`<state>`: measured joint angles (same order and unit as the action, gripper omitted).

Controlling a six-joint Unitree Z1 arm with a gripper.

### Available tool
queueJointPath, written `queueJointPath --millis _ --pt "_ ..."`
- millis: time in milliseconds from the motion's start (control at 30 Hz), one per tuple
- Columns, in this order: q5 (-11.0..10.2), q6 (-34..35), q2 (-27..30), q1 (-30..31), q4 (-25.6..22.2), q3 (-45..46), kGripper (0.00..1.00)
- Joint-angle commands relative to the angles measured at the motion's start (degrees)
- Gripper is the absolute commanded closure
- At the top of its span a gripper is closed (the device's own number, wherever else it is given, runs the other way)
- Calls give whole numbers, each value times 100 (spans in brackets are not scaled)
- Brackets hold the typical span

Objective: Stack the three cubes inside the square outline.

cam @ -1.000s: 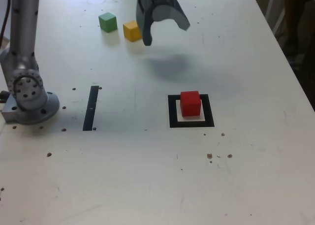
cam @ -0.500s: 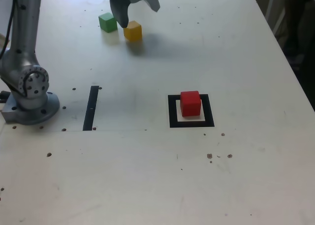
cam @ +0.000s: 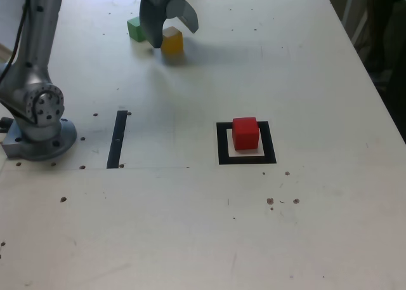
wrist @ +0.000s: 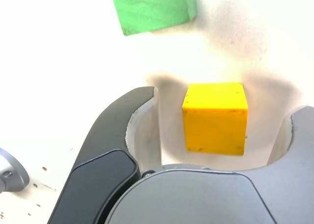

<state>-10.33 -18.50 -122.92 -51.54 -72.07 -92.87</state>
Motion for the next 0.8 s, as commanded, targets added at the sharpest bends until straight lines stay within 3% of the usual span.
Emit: queueJointPath --millis 0,267,533,767 --pt "-42 -20 -63 -44 90 -22 17" --pt "23 -30 -67 -75 116 -63 36" --pt "95 -30 -92 -75 125 -60 46" --pt "210 -48 -72 -75 158 -62 62"
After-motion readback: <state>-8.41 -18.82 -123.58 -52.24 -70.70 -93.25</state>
